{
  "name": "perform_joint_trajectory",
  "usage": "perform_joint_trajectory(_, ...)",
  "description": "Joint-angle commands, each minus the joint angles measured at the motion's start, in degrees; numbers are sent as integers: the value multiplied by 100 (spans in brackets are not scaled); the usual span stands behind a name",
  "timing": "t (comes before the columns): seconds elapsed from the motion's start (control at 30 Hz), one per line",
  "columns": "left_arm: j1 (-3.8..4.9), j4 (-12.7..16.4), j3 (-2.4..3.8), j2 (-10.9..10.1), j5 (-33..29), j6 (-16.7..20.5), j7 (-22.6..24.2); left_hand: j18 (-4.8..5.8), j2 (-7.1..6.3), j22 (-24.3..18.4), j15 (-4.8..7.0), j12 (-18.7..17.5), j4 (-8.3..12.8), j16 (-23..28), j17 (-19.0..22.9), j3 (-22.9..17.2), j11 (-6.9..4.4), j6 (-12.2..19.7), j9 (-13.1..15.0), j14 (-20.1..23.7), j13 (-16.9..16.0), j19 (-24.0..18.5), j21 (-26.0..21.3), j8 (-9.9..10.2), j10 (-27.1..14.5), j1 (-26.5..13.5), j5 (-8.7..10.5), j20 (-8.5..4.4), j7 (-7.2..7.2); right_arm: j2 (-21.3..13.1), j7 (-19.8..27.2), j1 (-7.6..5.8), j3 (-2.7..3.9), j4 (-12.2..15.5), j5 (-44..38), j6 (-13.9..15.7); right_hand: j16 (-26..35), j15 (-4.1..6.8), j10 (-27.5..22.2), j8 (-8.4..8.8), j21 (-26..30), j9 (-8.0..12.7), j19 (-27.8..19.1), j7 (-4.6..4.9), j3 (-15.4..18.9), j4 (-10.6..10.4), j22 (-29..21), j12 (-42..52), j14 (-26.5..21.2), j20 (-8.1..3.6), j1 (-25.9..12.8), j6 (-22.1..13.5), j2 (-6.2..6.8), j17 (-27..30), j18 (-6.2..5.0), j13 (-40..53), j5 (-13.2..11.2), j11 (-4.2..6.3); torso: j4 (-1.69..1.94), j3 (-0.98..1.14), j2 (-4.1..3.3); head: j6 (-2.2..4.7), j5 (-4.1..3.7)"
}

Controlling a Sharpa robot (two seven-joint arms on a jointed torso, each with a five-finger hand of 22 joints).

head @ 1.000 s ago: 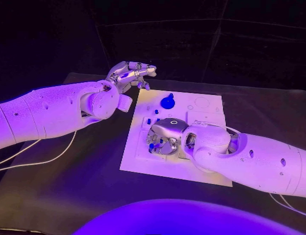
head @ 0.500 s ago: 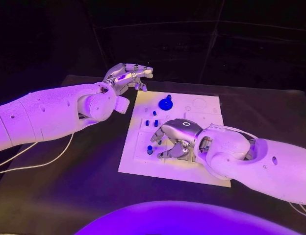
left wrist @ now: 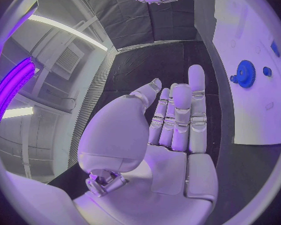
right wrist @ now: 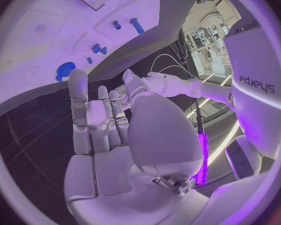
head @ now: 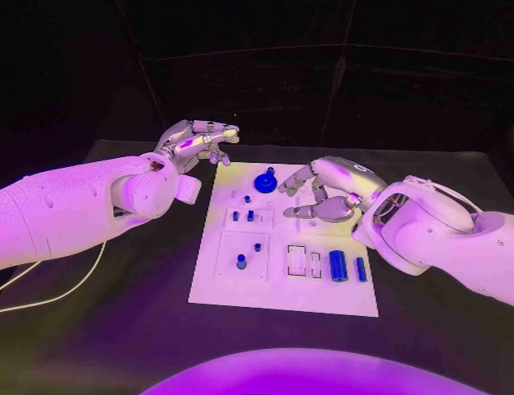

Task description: Assemble the parts on the task board

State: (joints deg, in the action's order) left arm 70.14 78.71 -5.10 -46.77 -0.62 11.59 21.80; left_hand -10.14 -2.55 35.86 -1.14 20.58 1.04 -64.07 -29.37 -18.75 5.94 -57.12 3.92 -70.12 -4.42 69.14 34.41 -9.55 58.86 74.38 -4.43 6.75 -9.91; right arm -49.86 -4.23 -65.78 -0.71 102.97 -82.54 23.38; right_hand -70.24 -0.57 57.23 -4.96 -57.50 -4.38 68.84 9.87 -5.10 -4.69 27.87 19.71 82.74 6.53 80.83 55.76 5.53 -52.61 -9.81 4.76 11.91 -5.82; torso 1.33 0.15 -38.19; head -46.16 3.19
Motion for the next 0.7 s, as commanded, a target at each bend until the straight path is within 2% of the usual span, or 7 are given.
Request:
perform_joint_trajectory(0.03,6,16,-1,-6,-5,-65,15,-31,-11,-6,-6,14,34,27,5,-6,7,24,-3,35,6,-10,-19,-38,-46,51,6,14,-9,-249,-80,-31,3,71,735,107,-165,84,571,-106,-281,-27,251,-81,-32,-69,445,272,129,-48,-28,246,-88,-265,32,79,79,129,-3,-7,-8,54,-182)
perform_joint_trajectory(0.17,7,47,-3,-20,-5,-59,15,-31,-11,-8,-6,19,36,32,17,-6,6,24,-3,41,6,-11,-22,-40,-48,53,6,14,-8,-639,-622,-45,-3,171,896,56,-536,278,1370,-239,-938,-43,745,-291,57,-287,1535,803,302,-242,-212,525,-10,-863,202,369,238,386,-1,-12,-7,74,-369)
perform_joint_trajectory(0.2,7,53,-3,-25,-5,-57,14,-31,-11,-8,-6,19,36,32,17,-6,6,24,-3,41,6,-11,-22,-40,-48,53,6,14,-8,-718,-794,-45,-7,195,914,35,-557,309,1491,-280,-1042,-50,819,-322,102,-350,1710,955,309,-272,-283,558,13,-889,235,471,263,406,-7,-6,-11,86,-414)
perform_joint_trajectory(0.3,7,66,-4,-41,-5,-52,12,-31,-11,-8,-6,19,36,32,17,-6,6,24,-3,41,6,-11,-22,-40,-48,53,6,14,-8,-915,-1272,-29,-52,276,939,-94,-819,381,1721,-422,-1445,-69,1071,-426,330,-599,2402,1712,390,-383,-545,587,101,-1323,342,1066,472,500,-19,8,-16,89,-462)
perform_joint_trajectory(0.4,7,81,-5,-58,-5,-50,12,-31,-11,-8,-6,19,36,32,17,-6,6,24,-3,41,6,-11,-22,-40,-48,53,6,14,-8,-1066,-1668,6,-113,366,893,-295,-1028,430,1854,-570,-1573,-88,1117,-466,593,-839,2603,3226,430,-400,-717,524,107,-1683,391,2860,724,540,-49,11,-18,88,-481)
perform_joint_trajectory(0.53,7,109,-5,-85,-5,-51,10,-31,-11,-8,-6,19,36,32,17,-6,6,24,-3,41,6,-11,-22,-40,-48,53,6,14,-8,-1185,-2134,135,-157,467,701,-625,-1182,391,1743,-785,-1687,-115,1143,-448,933,-1166,2788,4137,449,-435,-888,378,44,-1950,394,3969,580,529,-52,8,-9,90,-552)
perform_joint_trajectory(0.7,7,137,-6,-108,-5,-56,11,-31,-11,-8,-6,19,36,32,17,-6,6,24,-3,41,6,-11,-22,-40,-48,53,6,14,-8,-1198,-2441,304,-176,516,482,-834,-1299,435,1770,-1114,-1783,-204,1171,-486,1229,-1191,2960,4670,472,-433,-1072,387,-12,-2180,423,4709,558,542,-76,7,3,95,-597)
